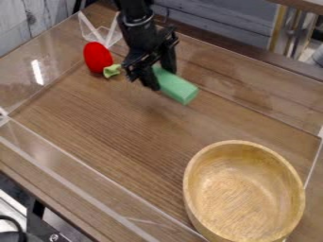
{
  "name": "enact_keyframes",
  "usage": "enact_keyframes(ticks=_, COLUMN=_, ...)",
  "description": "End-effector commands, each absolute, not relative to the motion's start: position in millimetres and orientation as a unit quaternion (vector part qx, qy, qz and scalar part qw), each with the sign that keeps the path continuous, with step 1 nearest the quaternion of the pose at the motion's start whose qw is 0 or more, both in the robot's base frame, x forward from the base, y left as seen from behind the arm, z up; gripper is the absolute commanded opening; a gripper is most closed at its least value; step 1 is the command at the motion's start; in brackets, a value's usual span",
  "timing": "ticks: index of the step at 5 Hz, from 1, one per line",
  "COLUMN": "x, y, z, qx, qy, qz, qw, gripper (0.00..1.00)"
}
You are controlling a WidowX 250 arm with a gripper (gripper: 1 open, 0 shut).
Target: Put the green stick in the brown bowl
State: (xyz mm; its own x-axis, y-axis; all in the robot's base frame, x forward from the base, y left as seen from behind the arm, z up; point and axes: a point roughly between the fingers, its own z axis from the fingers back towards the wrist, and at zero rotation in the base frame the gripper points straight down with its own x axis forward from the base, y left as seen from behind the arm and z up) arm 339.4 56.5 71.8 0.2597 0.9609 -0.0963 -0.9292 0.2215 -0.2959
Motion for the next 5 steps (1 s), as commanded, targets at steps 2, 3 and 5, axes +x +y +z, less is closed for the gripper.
enact_keyframes(ticks=2, x=370, y=67, z=88.3, qx=-0.150, qy=-0.131, qz=0.651, qw=0.732, gripper=0.00)
enact_keyframes(ticks=3, x=374, y=67, z=74.1, qx=-0.139, qy=-0.153, qz=0.660, qw=0.722, gripper=0.00)
enact_keyframes(ticks=5, x=374, y=66, z=70.4, qx=-0.133, qy=-0.176, qz=0.690, qw=0.690, gripper=0.00)
